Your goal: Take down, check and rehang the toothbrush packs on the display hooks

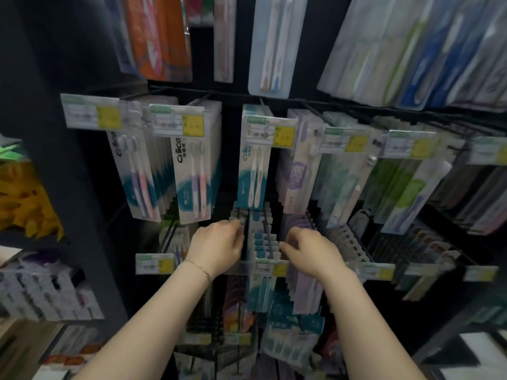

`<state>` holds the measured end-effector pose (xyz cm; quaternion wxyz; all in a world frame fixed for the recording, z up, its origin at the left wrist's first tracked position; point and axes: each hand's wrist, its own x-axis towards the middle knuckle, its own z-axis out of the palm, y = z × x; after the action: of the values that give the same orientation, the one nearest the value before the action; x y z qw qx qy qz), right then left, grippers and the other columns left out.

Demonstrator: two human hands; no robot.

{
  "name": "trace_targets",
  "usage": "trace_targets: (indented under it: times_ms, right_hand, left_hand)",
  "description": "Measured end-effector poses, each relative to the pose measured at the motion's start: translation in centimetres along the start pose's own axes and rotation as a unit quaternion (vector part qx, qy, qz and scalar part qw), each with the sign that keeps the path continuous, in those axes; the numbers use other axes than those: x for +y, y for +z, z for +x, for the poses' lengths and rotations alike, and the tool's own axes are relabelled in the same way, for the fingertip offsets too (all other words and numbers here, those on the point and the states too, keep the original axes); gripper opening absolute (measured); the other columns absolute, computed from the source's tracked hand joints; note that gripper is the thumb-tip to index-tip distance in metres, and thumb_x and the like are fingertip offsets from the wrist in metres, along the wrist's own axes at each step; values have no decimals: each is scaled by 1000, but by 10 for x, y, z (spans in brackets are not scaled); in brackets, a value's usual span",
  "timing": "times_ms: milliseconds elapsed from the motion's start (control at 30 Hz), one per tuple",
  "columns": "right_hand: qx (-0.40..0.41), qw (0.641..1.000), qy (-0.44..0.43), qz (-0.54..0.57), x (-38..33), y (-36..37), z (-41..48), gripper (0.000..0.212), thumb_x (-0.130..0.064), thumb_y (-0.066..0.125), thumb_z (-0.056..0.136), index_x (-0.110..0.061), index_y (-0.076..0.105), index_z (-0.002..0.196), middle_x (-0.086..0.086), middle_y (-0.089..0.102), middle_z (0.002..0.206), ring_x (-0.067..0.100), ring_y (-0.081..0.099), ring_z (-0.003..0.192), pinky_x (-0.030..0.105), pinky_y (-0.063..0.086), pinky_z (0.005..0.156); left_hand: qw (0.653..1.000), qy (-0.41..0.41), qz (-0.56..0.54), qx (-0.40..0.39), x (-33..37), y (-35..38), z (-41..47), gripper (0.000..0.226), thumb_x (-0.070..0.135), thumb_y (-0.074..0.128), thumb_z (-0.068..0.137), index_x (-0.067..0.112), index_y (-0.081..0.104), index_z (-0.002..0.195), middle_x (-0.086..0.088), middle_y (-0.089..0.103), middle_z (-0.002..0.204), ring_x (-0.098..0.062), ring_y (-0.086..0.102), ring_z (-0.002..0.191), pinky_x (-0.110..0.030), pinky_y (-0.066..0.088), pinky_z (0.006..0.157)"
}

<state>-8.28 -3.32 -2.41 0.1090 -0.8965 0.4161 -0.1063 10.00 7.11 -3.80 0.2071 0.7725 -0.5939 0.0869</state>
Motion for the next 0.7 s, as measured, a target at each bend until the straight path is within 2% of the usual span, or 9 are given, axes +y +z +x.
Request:
trace_targets:
  times_ms: [167, 333, 500, 700]
  right_hand:
    - [27, 999, 18, -5, -1, -11, 5, 30, -47, 46, 96, -19, 57, 98, 0, 62, 94, 21, 59, 87, 33, 51, 69]
    - [45, 999, 25, -3, 4, -21, 14, 33, -46, 46, 96, -17, 58, 106, 1, 61, 105, 21, 59, 95, 32, 48, 68]
    - [80, 996, 35, 15, 5, -32, 31, 31, -43, 47, 96, -14, 53, 104, 5, 56, 106, 26, 58, 96, 37, 51, 74]
    - [123, 989, 65, 59, 11, -41, 50, 39, -37, 49, 94, -19, 46, 128, 4, 51, 123, 28, 56, 106, 42, 51, 83]
  left_hand:
    - [1000, 23, -1, -9, 7, -12, 20, 19, 36, 42, 97, 21, 53, 104, 3, 59, 96, -20, 60, 86, -33, 47, 68]
    - [999, 22, -19, -18, 15, -21, 40, 20, 33, 42, 98, 21, 54, 109, 3, 58, 98, -20, 58, 86, -33, 47, 70]
    - [998, 11, -53, -26, 29, -25, 62, 23, 35, 43, 98, 22, 53, 114, 3, 59, 110, -20, 58, 93, -34, 51, 71]
    - [989, 3, -144, -35, 41, -18, 90, 32, 34, 50, 96, 20, 50, 125, 0, 55, 124, -18, 57, 101, -39, 53, 84]
